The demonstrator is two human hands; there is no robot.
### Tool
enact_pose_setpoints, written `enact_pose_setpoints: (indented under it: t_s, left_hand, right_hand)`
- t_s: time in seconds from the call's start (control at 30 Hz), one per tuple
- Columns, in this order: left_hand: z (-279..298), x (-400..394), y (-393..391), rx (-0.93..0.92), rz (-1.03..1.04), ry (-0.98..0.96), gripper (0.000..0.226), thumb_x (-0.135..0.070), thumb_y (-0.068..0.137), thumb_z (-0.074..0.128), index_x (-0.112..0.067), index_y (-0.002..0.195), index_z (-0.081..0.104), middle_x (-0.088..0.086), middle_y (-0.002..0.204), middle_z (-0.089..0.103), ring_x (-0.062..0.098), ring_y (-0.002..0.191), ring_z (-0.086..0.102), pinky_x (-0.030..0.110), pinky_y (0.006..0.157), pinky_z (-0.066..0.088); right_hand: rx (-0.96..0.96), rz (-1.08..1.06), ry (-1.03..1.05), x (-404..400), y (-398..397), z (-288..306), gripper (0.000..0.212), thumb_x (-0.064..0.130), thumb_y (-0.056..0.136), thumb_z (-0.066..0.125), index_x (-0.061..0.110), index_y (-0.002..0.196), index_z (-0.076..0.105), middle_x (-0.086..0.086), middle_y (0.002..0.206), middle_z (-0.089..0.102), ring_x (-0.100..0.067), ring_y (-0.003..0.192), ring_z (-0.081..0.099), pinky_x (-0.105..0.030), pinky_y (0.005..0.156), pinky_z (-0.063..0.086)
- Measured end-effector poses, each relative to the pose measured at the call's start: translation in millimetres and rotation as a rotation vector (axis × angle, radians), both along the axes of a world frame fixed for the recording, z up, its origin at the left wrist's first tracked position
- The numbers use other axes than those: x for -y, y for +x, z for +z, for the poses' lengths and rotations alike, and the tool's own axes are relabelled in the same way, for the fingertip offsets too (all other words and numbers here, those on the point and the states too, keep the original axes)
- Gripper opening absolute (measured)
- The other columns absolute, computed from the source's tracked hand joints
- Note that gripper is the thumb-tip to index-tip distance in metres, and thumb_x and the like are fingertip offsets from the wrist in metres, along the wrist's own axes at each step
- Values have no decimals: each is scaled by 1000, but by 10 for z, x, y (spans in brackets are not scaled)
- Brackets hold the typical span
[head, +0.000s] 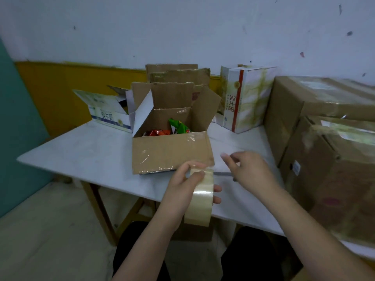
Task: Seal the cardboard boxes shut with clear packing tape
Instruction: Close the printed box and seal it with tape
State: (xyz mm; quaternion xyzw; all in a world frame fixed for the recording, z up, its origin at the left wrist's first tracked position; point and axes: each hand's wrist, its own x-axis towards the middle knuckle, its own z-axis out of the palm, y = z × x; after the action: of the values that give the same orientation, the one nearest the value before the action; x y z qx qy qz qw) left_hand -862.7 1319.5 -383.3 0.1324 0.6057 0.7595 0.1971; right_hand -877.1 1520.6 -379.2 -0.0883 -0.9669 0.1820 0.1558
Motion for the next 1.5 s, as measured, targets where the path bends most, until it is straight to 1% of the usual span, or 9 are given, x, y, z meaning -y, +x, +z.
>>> enact_pose_setpoints:
  t_s: [0.1,0.43,0.63,0.77,0.93,1.07,1.3,1.4,1.5]
  left_hand:
    - [-31,140,40,-6,73,-34,19,-18,102,55,-13,120,58,20,103,74,38,86,75,47,70,63]
    - [-353,693,321,224,125,-210,55,-25,101,58,-42,144,29,24,97,75,38,80,73,50,78,60]
    - [-652,514,58,170,162,-418,95,-33,100,61,-40,157,-13,16,123,66,30,81,76,42,69,63]
    - [-794,442,-86,39,218,-582,86,-44,101,53,-39,158,-11,16,132,62,13,74,74,29,61,62]
    - [-981,373,-179,-26,309,-712,83,-55,100,49,-48,156,-11,4,93,71,20,70,74,42,69,62]
    - [-1017,314,-230,-83,391,-770,84,-53,100,49,-38,159,-8,-4,70,61,9,58,58,22,50,41]
    - [-1026,249,-420,-125,526,-899,88,-65,95,49,-35,161,-1,0,101,69,11,78,60,32,68,54]
    - [-881,266,-393,-125,473,-1076,86,-67,96,43,-32,161,-2,6,111,66,15,83,54,31,71,46]
    - [-550,362,-225,-125,273,-1313,78,-65,98,40,-27,160,11,5,121,61,22,102,59,31,76,41]
  right_hand:
    - [-55,270,-391,477,230,231,32,63,85,58,33,85,70,16,82,68,-1,73,62,-19,66,48]
    - [-88,374,-347,1080,236,-457,31,33,87,73,23,63,55,8,68,55,-5,70,53,-13,61,39]
    - [-90,292,-406,1008,34,-783,30,28,90,71,17,67,56,4,69,55,-7,65,51,-16,59,35]
    - [-128,242,-412,936,-167,-775,29,29,90,70,13,69,57,2,70,54,-8,65,50,-17,60,37]
    - [-52,231,-251,817,-303,-864,29,40,88,71,15,75,64,3,90,50,-8,71,52,-13,66,38]
    - [-100,189,-68,895,-308,-950,30,47,88,68,19,78,62,3,103,42,-9,80,52,-22,77,47]
    - [-40,-78,131,741,-354,-942,89,85,76,50,4,113,58,-10,109,52,-25,92,58,-35,76,52]
    - [-67,-45,93,696,-334,-948,64,73,82,56,12,103,59,-4,102,51,-22,86,56,-31,71,47]
    - [-179,-6,-325,607,-285,-876,18,35,94,62,17,94,58,0,101,54,-12,76,53,-17,65,38]
